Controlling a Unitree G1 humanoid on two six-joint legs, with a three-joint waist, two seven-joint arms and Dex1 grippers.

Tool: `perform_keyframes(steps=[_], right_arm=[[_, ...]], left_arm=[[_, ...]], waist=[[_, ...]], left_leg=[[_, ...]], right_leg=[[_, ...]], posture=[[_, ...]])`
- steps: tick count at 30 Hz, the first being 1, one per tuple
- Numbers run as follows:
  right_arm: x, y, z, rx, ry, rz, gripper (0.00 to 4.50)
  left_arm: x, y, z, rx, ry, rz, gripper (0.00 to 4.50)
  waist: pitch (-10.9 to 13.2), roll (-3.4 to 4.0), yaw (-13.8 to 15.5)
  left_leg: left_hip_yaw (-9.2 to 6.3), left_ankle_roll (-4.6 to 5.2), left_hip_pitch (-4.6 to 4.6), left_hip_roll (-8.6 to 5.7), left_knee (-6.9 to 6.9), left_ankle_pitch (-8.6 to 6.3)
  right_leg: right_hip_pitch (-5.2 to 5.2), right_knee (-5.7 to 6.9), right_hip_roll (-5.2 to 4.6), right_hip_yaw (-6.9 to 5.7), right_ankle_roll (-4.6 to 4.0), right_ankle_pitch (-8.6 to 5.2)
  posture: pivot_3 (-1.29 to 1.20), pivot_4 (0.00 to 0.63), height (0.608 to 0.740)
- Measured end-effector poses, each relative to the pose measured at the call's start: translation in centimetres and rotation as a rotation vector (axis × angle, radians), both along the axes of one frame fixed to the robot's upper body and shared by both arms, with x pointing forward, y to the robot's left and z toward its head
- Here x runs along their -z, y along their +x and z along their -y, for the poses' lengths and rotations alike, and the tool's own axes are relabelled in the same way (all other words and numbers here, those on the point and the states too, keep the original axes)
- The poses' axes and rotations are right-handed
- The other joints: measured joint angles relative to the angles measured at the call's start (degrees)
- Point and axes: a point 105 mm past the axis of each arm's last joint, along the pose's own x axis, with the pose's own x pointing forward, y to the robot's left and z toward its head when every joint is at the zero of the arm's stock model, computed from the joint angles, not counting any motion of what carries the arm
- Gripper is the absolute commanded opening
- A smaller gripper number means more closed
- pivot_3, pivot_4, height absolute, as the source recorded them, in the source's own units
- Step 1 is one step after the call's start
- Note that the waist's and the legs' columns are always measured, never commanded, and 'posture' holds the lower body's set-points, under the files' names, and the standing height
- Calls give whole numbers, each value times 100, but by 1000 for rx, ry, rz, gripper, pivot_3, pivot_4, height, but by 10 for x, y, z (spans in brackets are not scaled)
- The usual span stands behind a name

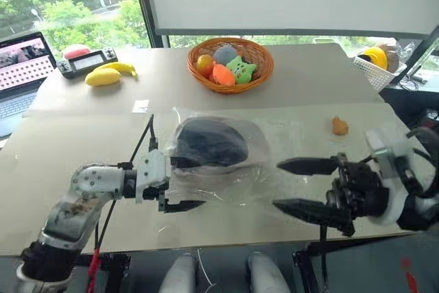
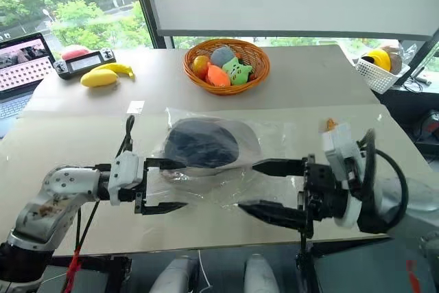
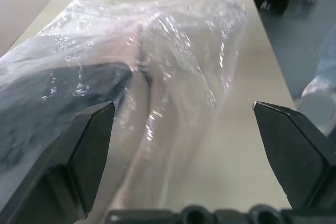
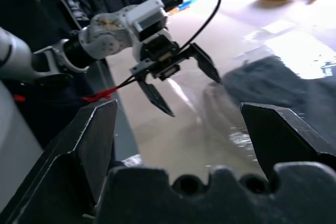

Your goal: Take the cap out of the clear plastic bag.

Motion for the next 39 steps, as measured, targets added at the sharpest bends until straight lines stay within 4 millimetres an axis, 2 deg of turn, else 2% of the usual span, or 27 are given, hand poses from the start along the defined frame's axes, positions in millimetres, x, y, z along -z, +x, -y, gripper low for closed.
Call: perform_keyframes(steps=[2,4,9,15,19,24,31,34,38,39], right_arm=[[5,3,-2,25,-4,-16,4469],[7,5,-5,49,3,-25,4469],[6,9,-5,91,12,-4,4469],[6,11,-1,107,7,-6,4469],[8,12,0,113,2,-20,4469],[9,12,-1,110,0,-19,4469],[5,14,-5,100,8,-3,4469],[5,15,-5,107,8,0,4469],[4,16,-4,124,11,6,4469],[4,16,-4,125,12,6,4490]], left_arm=[[-1,4,0,-28,6,59,4500],[1,11,-2,-60,39,166,4500],[19,12,-4,-67,94,292,4500],[29,0,-1,0,91,317,4500],[36,0,-6,15,123,343,4500],[50,27,-2,-62,216,469,4500],[42,76,30,-103,257,703,4500],[39,90,38,-124,258,740,4500],[40,98,41,-125,264,766,4500],[40,98,42,-117,265,772,4241]], waist=[[-1,-1,61],[-1,-1,112],[-2,-1,121],[-2,-1,115],[-2,-1,116],[-3,-2,141],[-6,-6,244],[-7,-7,241],[-8,-7,237],[-8,-8,237]], left_leg=[[2,-3,-1,0,2,6],[3,-6,-8,-1,3,12],[2,-1,-43,-10,0,2],[1,1,-39,-9,-4,-2],[2,1,-33,-8,-4,-2],[0,1,-32,-8,-1,-1],[-3,0,-32,-12,5,-1],[-3,0,-33,-12,6,-1],[-3,0,-33,-13,5,-1],[-3,0,-32,-13,6,-1]], right_leg=[[-1,2,0,0,-4,5],[-6,2,1,0,34,27],[-25,-10,-4,-3,7,43],[-22,-18,-4,-5,11,41],[-16,-19,-4,-5,47,18],[-11,-24,-3,-8,51,20],[-8,-20,-3,-10,57,23],[-8,-20,-3,-9,57,24],[-9,-17,-3,-8,57,24],[-9,-15,-3,-8,57,24]], posture=[[0,150,740],[0,150,740],[0,150,740],[0,150,740],[0,150,740],[0,150,740],[0,150,740],[0,150,740],[0,150,740],[0,150,740]])
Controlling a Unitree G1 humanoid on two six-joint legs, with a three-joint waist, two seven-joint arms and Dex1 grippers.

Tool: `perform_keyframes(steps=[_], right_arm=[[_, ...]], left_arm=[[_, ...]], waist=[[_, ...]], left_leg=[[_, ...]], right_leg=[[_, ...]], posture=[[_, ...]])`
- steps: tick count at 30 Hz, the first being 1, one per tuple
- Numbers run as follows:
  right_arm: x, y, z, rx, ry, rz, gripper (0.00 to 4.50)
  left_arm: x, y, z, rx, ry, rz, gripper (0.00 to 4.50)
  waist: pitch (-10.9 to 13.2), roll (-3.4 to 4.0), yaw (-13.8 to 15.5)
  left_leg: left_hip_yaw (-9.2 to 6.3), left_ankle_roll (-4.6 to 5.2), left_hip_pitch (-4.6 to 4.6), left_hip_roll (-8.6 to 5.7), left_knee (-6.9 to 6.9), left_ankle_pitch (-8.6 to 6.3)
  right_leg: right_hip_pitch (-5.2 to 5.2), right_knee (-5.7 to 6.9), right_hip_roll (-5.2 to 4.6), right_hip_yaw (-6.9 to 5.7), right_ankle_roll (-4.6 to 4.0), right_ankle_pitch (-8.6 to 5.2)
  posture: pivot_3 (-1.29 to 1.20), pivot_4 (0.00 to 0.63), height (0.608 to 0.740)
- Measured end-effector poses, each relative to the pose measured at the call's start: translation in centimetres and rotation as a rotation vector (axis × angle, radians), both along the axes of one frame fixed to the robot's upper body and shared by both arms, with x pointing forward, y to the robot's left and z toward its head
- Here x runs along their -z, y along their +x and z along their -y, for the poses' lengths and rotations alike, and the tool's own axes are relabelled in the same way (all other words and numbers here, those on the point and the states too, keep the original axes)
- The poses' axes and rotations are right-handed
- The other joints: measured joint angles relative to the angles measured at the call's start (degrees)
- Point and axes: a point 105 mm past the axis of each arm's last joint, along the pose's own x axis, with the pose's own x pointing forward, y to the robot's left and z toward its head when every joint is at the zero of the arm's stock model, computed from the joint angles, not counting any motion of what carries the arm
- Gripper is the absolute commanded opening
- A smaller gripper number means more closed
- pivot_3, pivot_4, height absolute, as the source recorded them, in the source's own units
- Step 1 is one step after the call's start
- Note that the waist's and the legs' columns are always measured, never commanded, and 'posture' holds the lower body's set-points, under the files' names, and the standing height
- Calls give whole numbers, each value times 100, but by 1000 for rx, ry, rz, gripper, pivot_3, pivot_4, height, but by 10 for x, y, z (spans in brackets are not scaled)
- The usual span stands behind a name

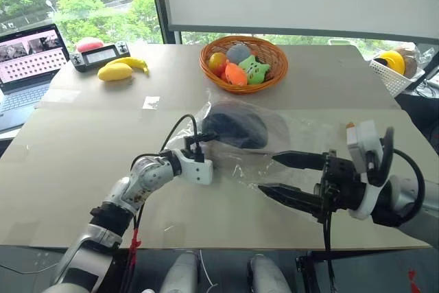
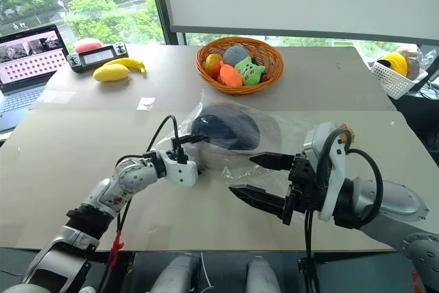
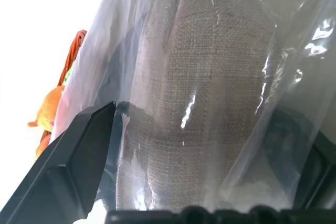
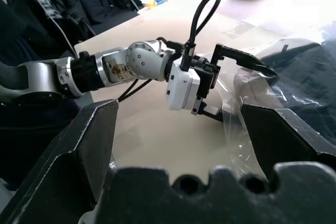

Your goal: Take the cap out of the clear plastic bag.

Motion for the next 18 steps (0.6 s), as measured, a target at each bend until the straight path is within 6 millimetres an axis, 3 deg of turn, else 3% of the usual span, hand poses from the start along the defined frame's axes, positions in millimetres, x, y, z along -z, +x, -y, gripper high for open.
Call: perform_keyframes(steps=[3,8,13,14,18], right_arm=[[0,1,0,8,2,3,4500],[-1,2,-1,20,15,9,4500],[-1,2,-2,22,19,10,4500],[0,2,-3,21,18,6,4500],[1,1,-4,20,17,3,4500]], left_arm=[[3,0,1,15,12,-2,3629],[12,0,1,23,23,-22,1927],[3,3,1,27,20,18,211],[0,3,1,29,18,27,39],[0,0,-5,65,27,56,39]], waist=[[-1,0,-1],[-1,0,-5],[-3,1,-6],[-6,1,-7],[-11,1,-24]], left_leg=[[0,0,2,0,2,0],[0,0,0,0,3,0],[0,0,3,0,3,0],[0,0,4,0,3,0],[0,0,4,0,2,0]], right_leg=[[1,4,0,0,0,0],[-1,6,0,0,0,0],[0,8,0,1,0,0],[1,9,0,1,1,0],[-1,9,0,1,1,-1]], posture=[[0,150,740],[0,150,740],[0,150,740],[0,150,740],[0,150,740]])
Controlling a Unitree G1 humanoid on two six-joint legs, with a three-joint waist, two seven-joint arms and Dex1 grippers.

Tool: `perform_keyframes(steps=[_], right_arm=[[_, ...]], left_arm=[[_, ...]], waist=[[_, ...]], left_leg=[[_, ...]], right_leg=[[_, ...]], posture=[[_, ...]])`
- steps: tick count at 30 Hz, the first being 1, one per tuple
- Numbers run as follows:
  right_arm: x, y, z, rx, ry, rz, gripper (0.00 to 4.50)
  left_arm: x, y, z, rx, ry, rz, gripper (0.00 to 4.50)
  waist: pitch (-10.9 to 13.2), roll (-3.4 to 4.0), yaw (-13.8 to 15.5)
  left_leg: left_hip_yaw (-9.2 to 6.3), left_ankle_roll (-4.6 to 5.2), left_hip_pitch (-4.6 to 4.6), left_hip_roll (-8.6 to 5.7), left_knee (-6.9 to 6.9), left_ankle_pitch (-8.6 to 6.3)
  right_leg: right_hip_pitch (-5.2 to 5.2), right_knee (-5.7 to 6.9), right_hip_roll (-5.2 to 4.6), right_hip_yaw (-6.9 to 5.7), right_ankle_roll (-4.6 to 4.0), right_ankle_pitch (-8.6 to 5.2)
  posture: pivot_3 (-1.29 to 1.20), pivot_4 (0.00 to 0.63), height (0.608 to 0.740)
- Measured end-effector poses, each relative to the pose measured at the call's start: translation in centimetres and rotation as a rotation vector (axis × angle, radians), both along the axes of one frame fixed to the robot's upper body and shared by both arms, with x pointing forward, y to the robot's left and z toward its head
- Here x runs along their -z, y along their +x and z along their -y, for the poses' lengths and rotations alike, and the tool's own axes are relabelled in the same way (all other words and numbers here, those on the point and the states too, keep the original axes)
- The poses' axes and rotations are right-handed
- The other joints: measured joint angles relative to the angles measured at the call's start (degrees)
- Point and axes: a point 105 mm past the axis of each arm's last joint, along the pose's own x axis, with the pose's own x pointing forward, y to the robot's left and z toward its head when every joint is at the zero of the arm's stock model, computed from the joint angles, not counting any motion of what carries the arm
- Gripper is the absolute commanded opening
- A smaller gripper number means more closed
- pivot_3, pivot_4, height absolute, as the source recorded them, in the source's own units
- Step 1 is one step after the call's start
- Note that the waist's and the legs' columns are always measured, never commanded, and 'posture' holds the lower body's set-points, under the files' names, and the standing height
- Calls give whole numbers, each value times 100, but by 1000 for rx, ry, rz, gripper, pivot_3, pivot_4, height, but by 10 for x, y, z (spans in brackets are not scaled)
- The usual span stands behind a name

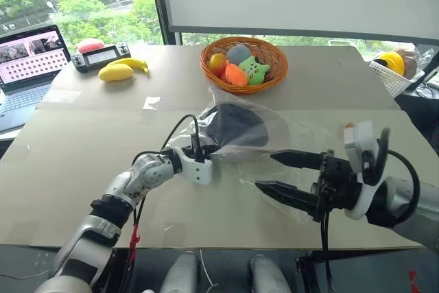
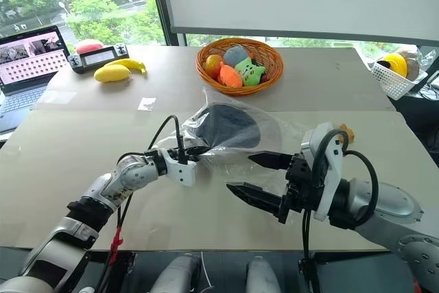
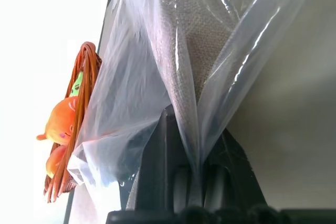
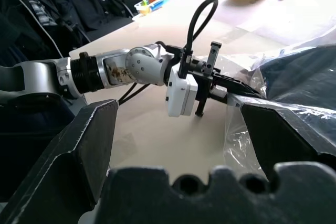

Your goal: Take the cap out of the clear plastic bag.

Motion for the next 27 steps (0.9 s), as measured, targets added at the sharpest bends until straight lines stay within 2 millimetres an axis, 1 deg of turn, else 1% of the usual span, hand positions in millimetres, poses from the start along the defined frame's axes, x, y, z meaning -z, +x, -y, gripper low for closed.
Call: perform_keyframes(steps=[3,6,8,10,11,12,13,16,19,23,25,26,27], right_arm=[[0,0,0,6,-3,7,4500],[0,0,0,9,-4,8,4500],[1,1,0,13,-6,9,4500],[2,1,-1,15,-4,9,4500],[3,1,-1,18,-6,10,4500],[3,2,-1,21,-7,11,4500],[4,2,-1,20,-8,10,4500],[8,2,-3,17,-16,0,4500],[10,2,-4,19,-24,1,4500],[11,3,-4,33,-28,12,4500],[10,2,-5,38,-31,19,4500],[10,2,-5,40,-32,21,4500],[10,2,-5,44,-33,21,4500]], left_arm=[[-1,-2,-19,44,29,31,39],[-2,0,-38,67,51,55,39],[-4,1,-60,73,79,67,39],[-14,5,-85,43,95,81,39],[-23,9,-96,16,96,101,39],[-30,15,-101,-9,100,124,39],[-36,21,-104,-28,118,148,39],[-40,34,-105,-51,209,210,39],[-31,51,-103,-84,342,278,39],[-20,62,-105,-130,445,332,39],[-17,64,-103,-128,462,342,711],[-15,64,-103,-128,467,343,912],[-14,64,-103,-131,470,341,1271]], waist=[[0,0,-99],[1,-5,-133],[3,-8,-152],[8,-18,-144],[11,-22,-125],[12,-25,-108],[13,-30,-72],[15,-43,2],[19,-58,22],[28,-75,-24],[29,-78,-37],[29,-78,-41],[30,-79,-42]], left_leg=[[0,0,1,0,-4,0],[1,0,2,1,-3,0],[1,0,1,1,-4,0],[1,0,-5,1,-4,0],[1,0,-8,-1,-3,0],[1,0,-10,-4,-3,0],[-1,-1,-14,-10,-2,0],[-2,-1,-21,-15,0,0],[-1,-1,-25,-16,0,0],[-1,-1,-25,-15,-1,0],[-1,-1,-25,-14,-1,0],[-1,-1,-25,-14,-1,0],[-1,-1,-26,-14,-1,0]], right_leg=[[-2,3,0,1,-1,0],[-4,5,1,1,1,0],[-6,6,1,1,2,-1],[-9,3,1,-1,3,-1],[-9,2,-1,-2,5,-1],[-8,-2,-4,-3,9,0],[-6,-3,-8,-8,14,-1],[-6,-10,-11,-10,22,-3],[-9,-9,-11,-10,25,-4],[-16,0,-11,-10,25,-5],[-16,-1,-11,-10,25,-5],[-15,0,-11,-9,25,-5],[-16,-1,-11,-10,25,-5]], posture=[[0,150,740],[0,150,740],[0,150,740],[0,150,740],[0,150,740],[0,150,740],[0,150,740],[0,150,740],[0,150,740],[0,150,740],[0,150,740],[0,150,740],[0,150,740]])
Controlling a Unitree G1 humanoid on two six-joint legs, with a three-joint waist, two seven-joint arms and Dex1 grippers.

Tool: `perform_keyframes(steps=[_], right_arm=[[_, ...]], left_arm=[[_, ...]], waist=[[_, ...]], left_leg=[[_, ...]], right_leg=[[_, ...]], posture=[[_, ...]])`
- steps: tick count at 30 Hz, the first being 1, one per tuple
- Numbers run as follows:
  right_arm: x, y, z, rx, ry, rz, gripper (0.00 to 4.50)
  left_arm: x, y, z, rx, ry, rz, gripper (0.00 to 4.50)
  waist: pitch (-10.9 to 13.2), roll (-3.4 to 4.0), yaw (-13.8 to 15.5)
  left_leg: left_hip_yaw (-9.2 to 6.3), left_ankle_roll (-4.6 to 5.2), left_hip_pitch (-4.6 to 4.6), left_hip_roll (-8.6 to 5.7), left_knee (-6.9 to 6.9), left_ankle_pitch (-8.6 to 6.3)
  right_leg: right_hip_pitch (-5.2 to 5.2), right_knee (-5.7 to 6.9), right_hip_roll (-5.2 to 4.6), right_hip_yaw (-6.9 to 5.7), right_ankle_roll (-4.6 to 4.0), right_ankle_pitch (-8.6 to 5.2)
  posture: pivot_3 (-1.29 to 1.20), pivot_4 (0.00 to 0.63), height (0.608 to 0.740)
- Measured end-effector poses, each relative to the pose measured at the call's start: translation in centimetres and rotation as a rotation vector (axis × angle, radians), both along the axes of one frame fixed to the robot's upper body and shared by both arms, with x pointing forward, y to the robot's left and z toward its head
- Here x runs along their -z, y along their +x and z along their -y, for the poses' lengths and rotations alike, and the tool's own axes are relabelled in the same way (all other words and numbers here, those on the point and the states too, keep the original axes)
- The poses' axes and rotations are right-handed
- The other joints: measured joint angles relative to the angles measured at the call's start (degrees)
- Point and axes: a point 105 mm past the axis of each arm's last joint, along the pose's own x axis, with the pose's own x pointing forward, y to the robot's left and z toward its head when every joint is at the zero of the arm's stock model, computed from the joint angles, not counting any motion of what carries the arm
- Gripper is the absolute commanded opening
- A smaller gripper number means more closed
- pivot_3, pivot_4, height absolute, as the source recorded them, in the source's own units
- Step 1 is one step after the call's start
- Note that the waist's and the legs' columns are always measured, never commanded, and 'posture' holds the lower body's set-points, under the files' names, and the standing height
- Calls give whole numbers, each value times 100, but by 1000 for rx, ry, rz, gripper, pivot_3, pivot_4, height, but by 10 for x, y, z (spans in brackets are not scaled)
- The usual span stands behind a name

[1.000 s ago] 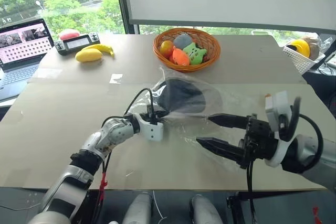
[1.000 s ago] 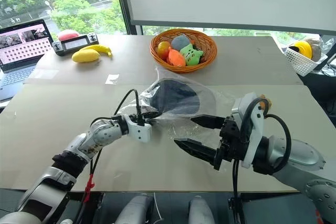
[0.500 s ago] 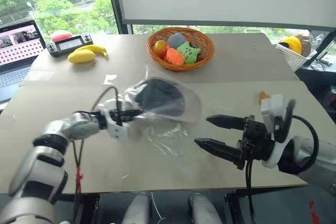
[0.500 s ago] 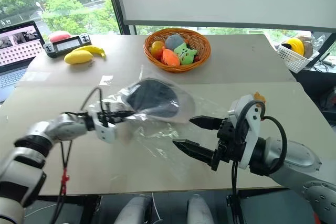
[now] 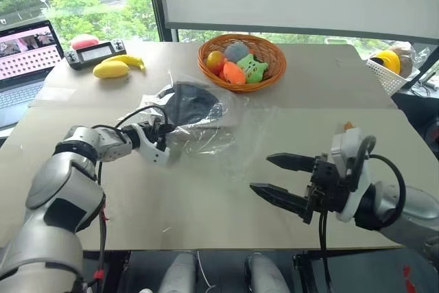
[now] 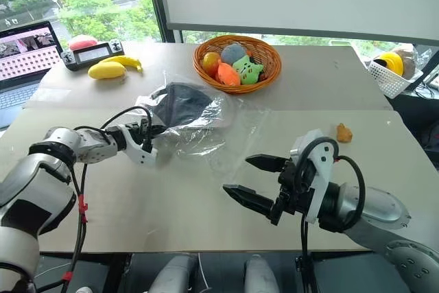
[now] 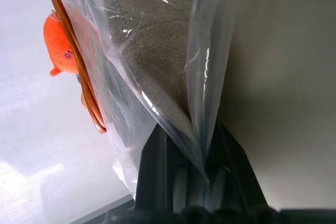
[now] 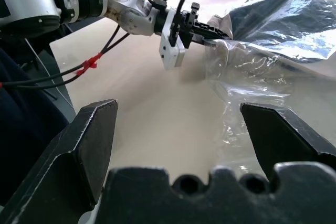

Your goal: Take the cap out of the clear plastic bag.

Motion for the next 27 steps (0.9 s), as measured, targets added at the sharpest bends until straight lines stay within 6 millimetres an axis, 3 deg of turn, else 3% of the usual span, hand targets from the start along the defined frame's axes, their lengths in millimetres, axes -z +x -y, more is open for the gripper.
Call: perform_keyframes(steps=[10,20,27], right_arm=[[1,-1,0,8,-3,0,4500],[0,4,0,-28,-2,0,4500],[-5,10,-4,-59,-2,28,4500]], left_arm=[[-6,3,-7,-91,-121,-14,4456],[-4,-19,-42,-162,-293,-98,4456],[2,-43,-26,-19,-389,-193,4456]], waist=[[-1,-4,-18],[-5,-5,-208],[-6,-4,-83]], left_leg=[[1,0,14,0,1,0],[6,0,23,5,-3,0],[6,0,23,4,-1,0]], right_leg=[[8,8,-1,2,0,0],[6,13,0,6,-3,1],[8,14,-1,6,-4,2]], posture=[[0,150,740],[0,150,740],[0,150,740]])
